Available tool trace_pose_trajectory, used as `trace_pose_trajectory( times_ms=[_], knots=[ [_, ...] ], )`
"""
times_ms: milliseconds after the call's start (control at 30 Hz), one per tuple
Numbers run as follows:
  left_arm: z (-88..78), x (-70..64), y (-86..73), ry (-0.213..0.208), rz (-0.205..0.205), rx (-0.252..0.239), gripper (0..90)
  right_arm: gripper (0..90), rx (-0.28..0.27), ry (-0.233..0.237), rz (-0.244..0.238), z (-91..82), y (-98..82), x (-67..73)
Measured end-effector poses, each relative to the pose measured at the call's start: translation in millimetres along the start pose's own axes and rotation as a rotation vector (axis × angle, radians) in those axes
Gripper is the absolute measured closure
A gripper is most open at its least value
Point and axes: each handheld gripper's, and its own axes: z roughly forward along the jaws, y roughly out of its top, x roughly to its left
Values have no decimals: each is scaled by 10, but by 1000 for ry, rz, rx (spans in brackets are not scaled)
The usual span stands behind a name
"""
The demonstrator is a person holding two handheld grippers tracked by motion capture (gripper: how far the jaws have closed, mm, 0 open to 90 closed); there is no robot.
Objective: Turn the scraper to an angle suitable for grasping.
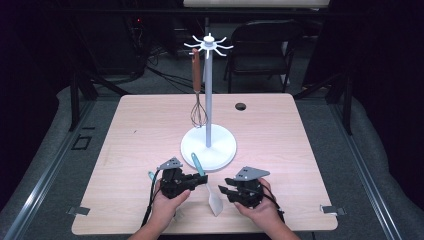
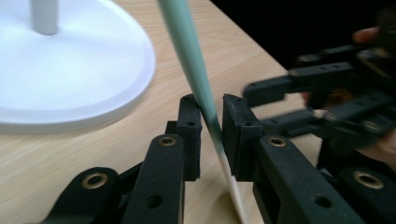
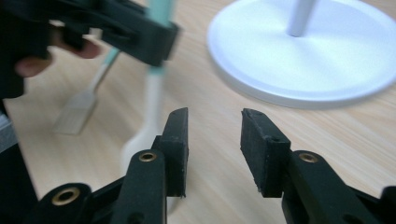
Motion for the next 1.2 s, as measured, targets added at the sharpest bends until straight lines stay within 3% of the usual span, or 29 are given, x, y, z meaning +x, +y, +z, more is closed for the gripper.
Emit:
trace_pose_trajectory(
  times_ms=[67, 200, 400, 567, 833, 1200],
  knots=[
    [15, -55, 48, -26, 14, 5, 808, 619, -16, -8, 50, -37, -29, -116],
    [35, -172, 149, -72, 45, 20, 845, 615, -20, -19, 85, -83, -62, -255],
    [14, -262, 259, -60, 102, 44, 846, 605, -17, -28, 118, -78, -107, -339],
    [-10, -235, 291, -50, 95, 57, 846, 583, -13, -31, 138, -86, -124, -389],
    [-119, -215, 425, -32, 132, 81, 845, 523, -15, -60, 122, -67, -152, -430],
    [-278, -201, 757, 2, 166, 78, 846, 514, 21, -77, 94, 7, -185, -452]
  ],
)
